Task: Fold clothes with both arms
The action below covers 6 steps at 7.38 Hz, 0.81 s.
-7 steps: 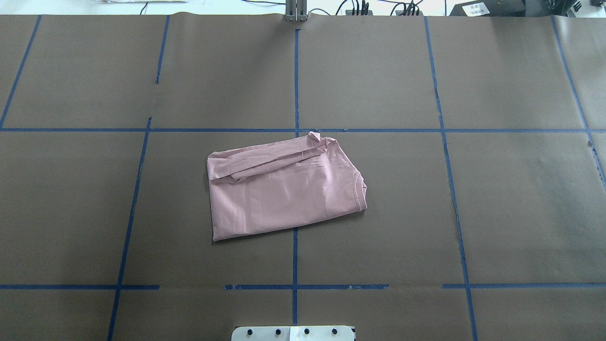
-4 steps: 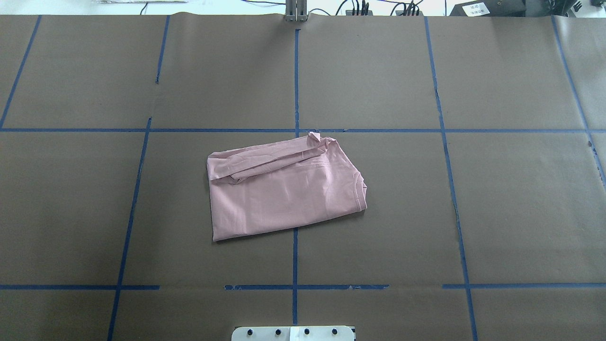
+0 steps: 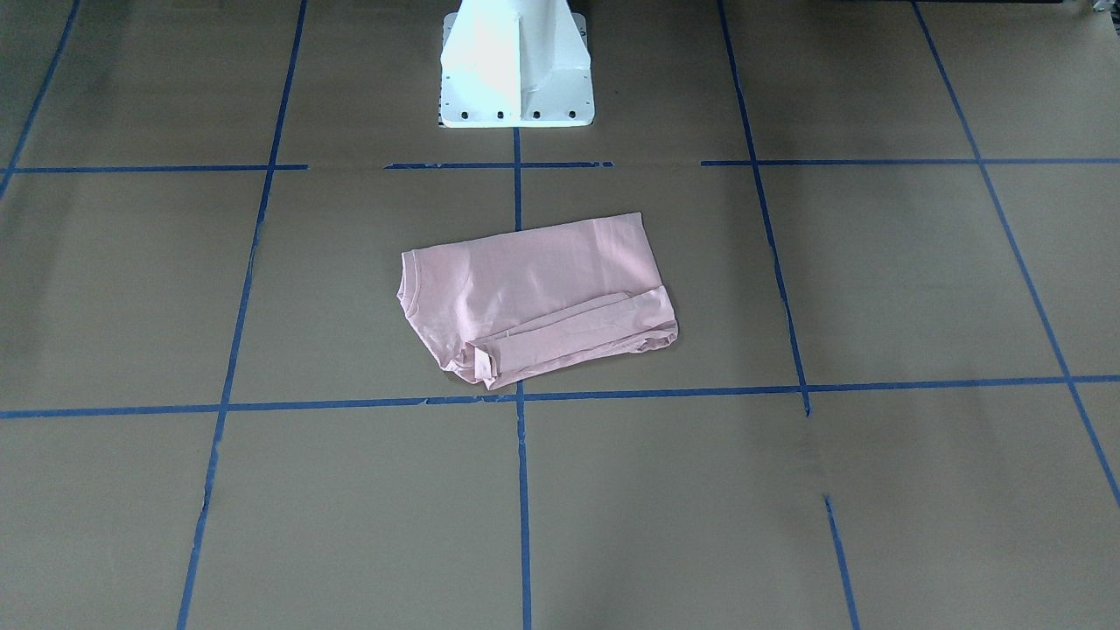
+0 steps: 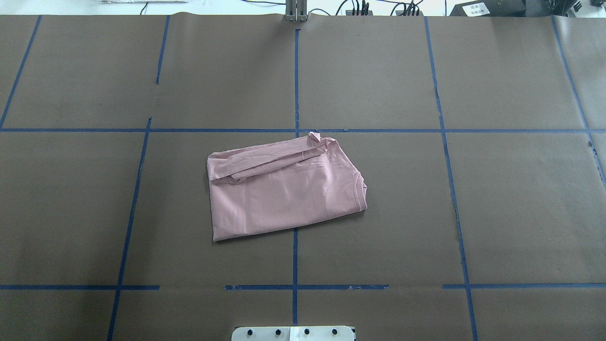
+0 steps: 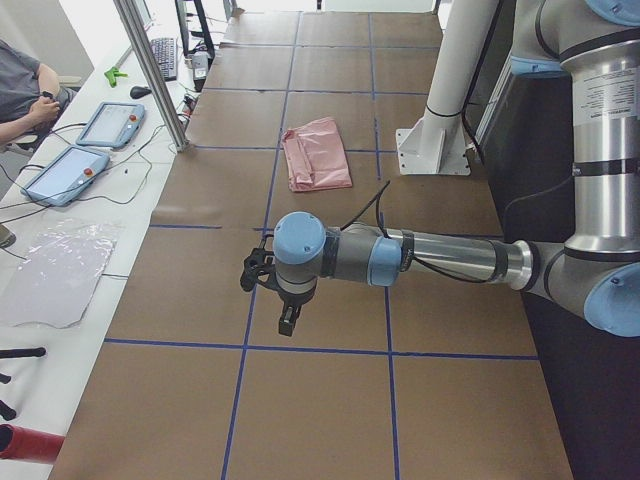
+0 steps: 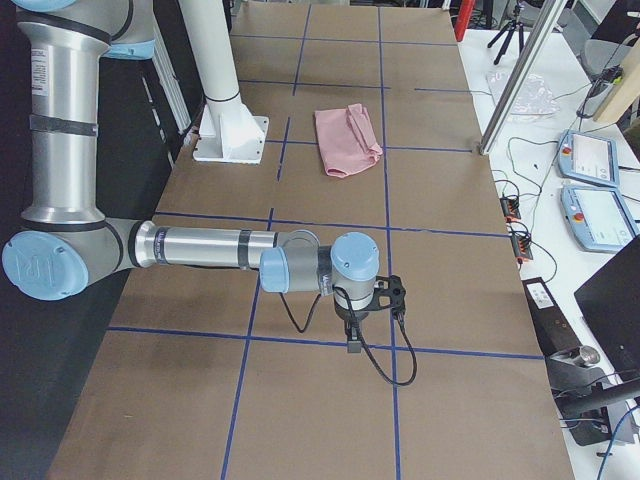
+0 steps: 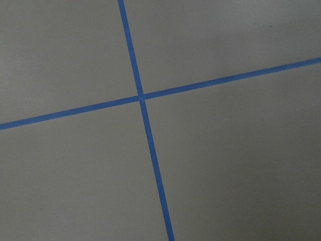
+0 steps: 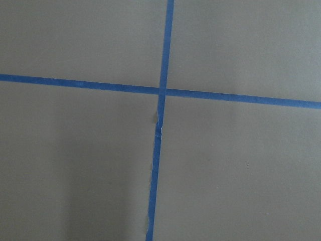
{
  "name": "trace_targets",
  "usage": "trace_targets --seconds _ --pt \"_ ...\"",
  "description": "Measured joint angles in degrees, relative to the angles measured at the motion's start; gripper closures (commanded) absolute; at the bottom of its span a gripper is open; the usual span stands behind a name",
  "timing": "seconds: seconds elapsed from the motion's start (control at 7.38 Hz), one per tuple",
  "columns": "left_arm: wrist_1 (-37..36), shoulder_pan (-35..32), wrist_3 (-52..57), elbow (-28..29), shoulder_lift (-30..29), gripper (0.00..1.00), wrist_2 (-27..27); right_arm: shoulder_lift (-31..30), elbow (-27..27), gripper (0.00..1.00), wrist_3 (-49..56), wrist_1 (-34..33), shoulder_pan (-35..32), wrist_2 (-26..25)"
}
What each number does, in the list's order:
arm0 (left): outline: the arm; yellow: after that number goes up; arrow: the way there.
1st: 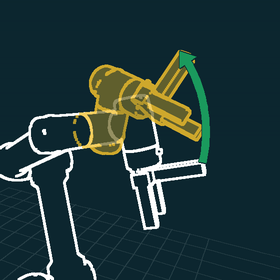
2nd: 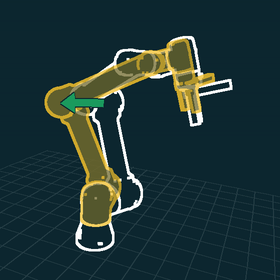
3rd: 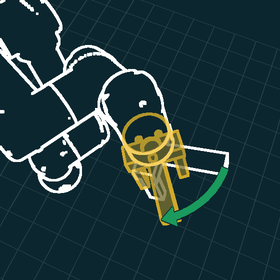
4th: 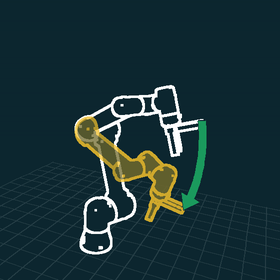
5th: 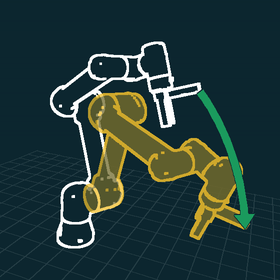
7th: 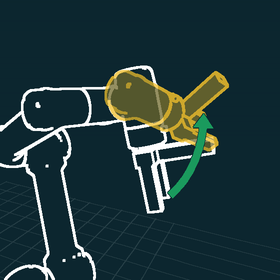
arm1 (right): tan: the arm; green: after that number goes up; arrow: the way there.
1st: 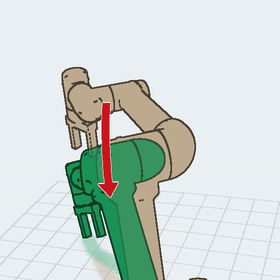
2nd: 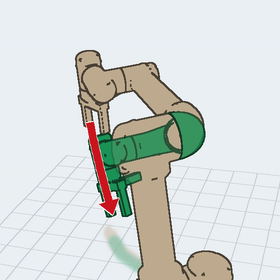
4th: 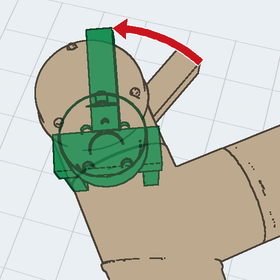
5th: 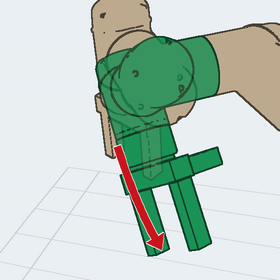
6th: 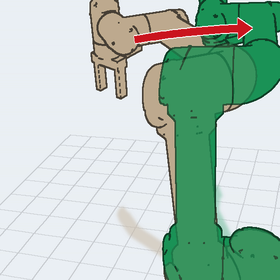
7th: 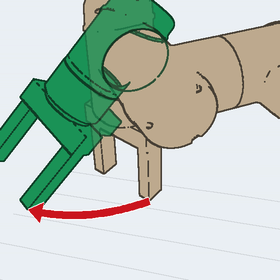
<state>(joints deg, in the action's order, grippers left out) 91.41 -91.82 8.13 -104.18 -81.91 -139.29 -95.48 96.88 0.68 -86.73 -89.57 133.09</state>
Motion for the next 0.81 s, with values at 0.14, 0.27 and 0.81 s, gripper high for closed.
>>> trace_targets --seconds 0.14,0.27,0.81 --pt "0.0 0.0 0.0 0.0 0.0 0.0 0.1 -0.2 1.4 0.0 0.0 -1.5 0.0 -0.5" --pt "0.0 0.0 0.0 0.0 0.0 0.0 0.3 -0.4 2.0 0.0 0.0 -2.1 -0.1 -0.9" --pt "-0.3 0.1 -0.1 1.0 -0.5 0.0 1.7 -0.6 2.3 0.0 0.1 -2.1 -0.1 -1.1"
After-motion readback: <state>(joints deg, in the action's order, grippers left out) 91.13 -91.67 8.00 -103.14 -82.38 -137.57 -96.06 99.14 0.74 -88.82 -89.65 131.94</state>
